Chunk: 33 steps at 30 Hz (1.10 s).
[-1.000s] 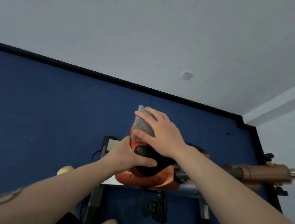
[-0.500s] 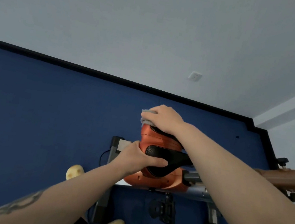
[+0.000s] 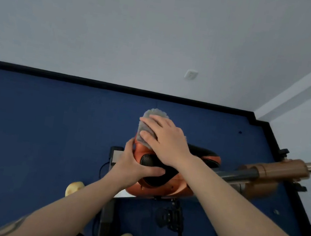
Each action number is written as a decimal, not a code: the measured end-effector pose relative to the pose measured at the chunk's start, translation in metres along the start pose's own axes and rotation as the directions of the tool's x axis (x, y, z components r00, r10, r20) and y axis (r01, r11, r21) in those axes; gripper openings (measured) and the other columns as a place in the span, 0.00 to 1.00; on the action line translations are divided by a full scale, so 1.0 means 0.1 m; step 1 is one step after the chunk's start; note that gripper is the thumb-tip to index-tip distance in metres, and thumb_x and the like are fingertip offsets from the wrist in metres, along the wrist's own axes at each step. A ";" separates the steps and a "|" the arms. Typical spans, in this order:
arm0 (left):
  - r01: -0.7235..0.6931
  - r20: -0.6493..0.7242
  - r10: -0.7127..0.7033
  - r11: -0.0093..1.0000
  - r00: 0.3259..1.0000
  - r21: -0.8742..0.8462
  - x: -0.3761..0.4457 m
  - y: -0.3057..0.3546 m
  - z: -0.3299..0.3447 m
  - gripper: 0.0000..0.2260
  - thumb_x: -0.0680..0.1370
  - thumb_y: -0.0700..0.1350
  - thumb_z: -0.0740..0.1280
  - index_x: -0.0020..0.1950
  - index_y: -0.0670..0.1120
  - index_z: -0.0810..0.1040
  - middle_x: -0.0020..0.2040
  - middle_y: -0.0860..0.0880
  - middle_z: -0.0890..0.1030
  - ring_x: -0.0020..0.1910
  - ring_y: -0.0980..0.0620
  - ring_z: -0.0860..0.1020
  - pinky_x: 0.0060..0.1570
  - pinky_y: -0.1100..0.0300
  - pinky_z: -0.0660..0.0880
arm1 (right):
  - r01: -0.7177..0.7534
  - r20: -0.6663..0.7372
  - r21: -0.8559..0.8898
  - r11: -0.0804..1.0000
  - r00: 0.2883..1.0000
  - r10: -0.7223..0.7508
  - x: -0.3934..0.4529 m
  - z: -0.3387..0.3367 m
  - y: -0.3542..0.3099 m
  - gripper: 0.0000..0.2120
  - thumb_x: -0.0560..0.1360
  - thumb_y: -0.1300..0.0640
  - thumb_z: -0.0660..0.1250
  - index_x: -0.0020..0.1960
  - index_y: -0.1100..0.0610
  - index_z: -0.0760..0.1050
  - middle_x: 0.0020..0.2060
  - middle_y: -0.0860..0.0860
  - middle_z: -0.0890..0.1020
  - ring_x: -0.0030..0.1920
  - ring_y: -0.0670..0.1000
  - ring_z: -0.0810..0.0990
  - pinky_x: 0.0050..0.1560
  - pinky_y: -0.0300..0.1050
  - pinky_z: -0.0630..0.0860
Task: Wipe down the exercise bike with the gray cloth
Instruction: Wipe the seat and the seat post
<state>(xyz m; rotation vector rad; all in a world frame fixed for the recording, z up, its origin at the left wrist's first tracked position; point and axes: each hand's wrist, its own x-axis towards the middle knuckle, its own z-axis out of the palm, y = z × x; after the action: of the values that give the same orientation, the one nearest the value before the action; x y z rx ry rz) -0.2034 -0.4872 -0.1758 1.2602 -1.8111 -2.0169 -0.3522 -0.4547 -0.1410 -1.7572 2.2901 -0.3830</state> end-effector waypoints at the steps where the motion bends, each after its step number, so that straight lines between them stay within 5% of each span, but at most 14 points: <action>1: -0.034 -0.051 0.038 0.997 0.998 0.065 -0.01 0.01 -0.01 0.64 0.47 0.63 0.80 0.77 0.56 0.52 0.70 0.50 0.68 0.68 0.50 0.70 0.67 0.47 0.71 | -0.003 0.016 0.046 0.999 1.000 0.002 -0.05 -0.04 0.07 0.23 0.79 0.37 0.52 0.73 0.39 0.62 0.72 0.43 0.67 0.71 0.48 0.64 0.63 0.54 0.66; 4: -0.154 -0.110 0.187 0.954 0.976 0.258 -0.07 0.04 -0.03 0.64 0.49 0.69 0.75 0.77 0.63 0.44 0.75 0.58 0.56 0.73 0.54 0.56 0.73 0.45 0.61 | -0.239 0.049 0.051 0.970 0.970 0.236 -0.29 -0.19 0.38 0.22 0.80 0.36 0.49 0.71 0.40 0.66 0.67 0.45 0.75 0.65 0.50 0.73 0.58 0.51 0.72; 8: -0.188 -0.051 0.207 0.949 0.977 0.254 -0.08 0.07 -0.05 0.60 0.51 0.66 0.76 0.77 0.65 0.46 0.66 0.56 0.62 0.70 0.52 0.63 0.69 0.43 0.67 | -0.385 0.026 -0.151 0.911 0.919 0.393 -0.35 -0.25 0.40 0.25 0.81 0.39 0.43 0.60 0.48 0.74 0.55 0.50 0.82 0.56 0.55 0.79 0.53 0.53 0.73; 12: -0.222 -0.038 0.245 0.924 0.969 0.311 -0.07 0.10 -0.06 0.61 0.52 0.67 0.74 0.78 0.60 0.46 0.71 0.57 0.60 0.72 0.54 0.57 0.72 0.43 0.63 | -0.302 0.030 -0.007 0.953 0.953 0.302 0.03 -0.05 0.03 0.22 0.81 0.39 0.47 0.71 0.45 0.66 0.68 0.47 0.73 0.65 0.54 0.73 0.59 0.56 0.68; 15: -0.271 0.023 0.289 0.865 0.957 0.422 -0.04 0.11 -0.11 0.61 0.56 0.67 0.75 0.79 0.55 0.42 0.77 0.60 0.48 0.75 0.58 0.48 0.75 0.44 0.56 | -0.224 0.142 0.142 0.964 0.969 0.204 -0.04 -0.18 0.17 0.22 0.80 0.36 0.49 0.72 0.40 0.62 0.69 0.42 0.71 0.67 0.48 0.70 0.58 0.53 0.70; 20: -0.301 0.129 0.273 0.868 0.954 0.395 0.02 0.13 -0.19 0.64 0.53 0.70 0.74 0.77 0.59 0.37 0.74 0.66 0.47 0.74 0.62 0.46 0.75 0.48 0.55 | -0.503 0.137 -0.098 0.859 0.848 0.513 -0.19 -0.29 0.40 0.24 0.82 0.38 0.43 0.66 0.43 0.72 0.61 0.50 0.79 0.60 0.56 0.77 0.56 0.53 0.73; 26: -0.300 0.174 0.247 0.842 0.953 0.448 0.12 0.11 -0.24 0.61 0.50 0.73 0.73 0.75 0.55 0.47 0.73 0.60 0.53 0.75 0.54 0.51 0.75 0.48 0.59 | -0.229 0.023 0.093 0.969 0.973 0.228 0.22 -0.07 -0.16 0.18 0.80 0.38 0.54 0.64 0.42 0.74 0.64 0.41 0.75 0.64 0.47 0.71 0.57 0.52 0.69; 29: -0.339 0.281 0.233 0.838 0.931 0.429 0.21 0.15 -0.36 0.65 0.49 0.74 0.74 0.75 0.63 0.37 0.71 0.69 0.47 0.74 0.63 0.47 0.75 0.49 0.57 | -0.432 0.189 0.280 0.857 0.900 0.393 0.09 -0.26 0.10 0.16 0.80 0.37 0.53 0.60 0.39 0.75 0.59 0.40 0.78 0.61 0.46 0.74 0.56 0.50 0.71; 31: -0.363 0.319 0.239 0.833 0.917 0.418 0.29 0.19 -0.43 0.64 0.49 0.74 0.75 0.75 0.64 0.40 0.72 0.66 0.50 0.74 0.62 0.50 0.75 0.47 0.59 | -0.558 0.254 0.215 0.802 0.825 0.506 0.11 -0.30 0.17 0.17 0.81 0.37 0.48 0.53 0.38 0.75 0.55 0.43 0.79 0.58 0.50 0.76 0.54 0.51 0.72; 33: -0.369 0.350 0.234 0.842 0.907 0.394 0.36 0.24 -0.48 0.63 0.48 0.72 0.76 0.76 0.61 0.46 0.72 0.61 0.57 0.73 0.57 0.57 0.73 0.47 0.63 | -0.523 0.213 0.104 0.846 0.842 0.495 0.22 -0.20 0.04 0.18 0.81 0.38 0.47 0.56 0.40 0.74 0.57 0.46 0.79 0.59 0.52 0.75 0.56 0.54 0.71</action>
<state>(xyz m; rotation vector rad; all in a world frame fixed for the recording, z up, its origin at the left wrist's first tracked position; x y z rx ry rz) -0.2047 -0.5516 -0.1678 0.7024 -2.5459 -1.7251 -0.3685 -0.4736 -0.1240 -0.9959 2.3988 -0.2785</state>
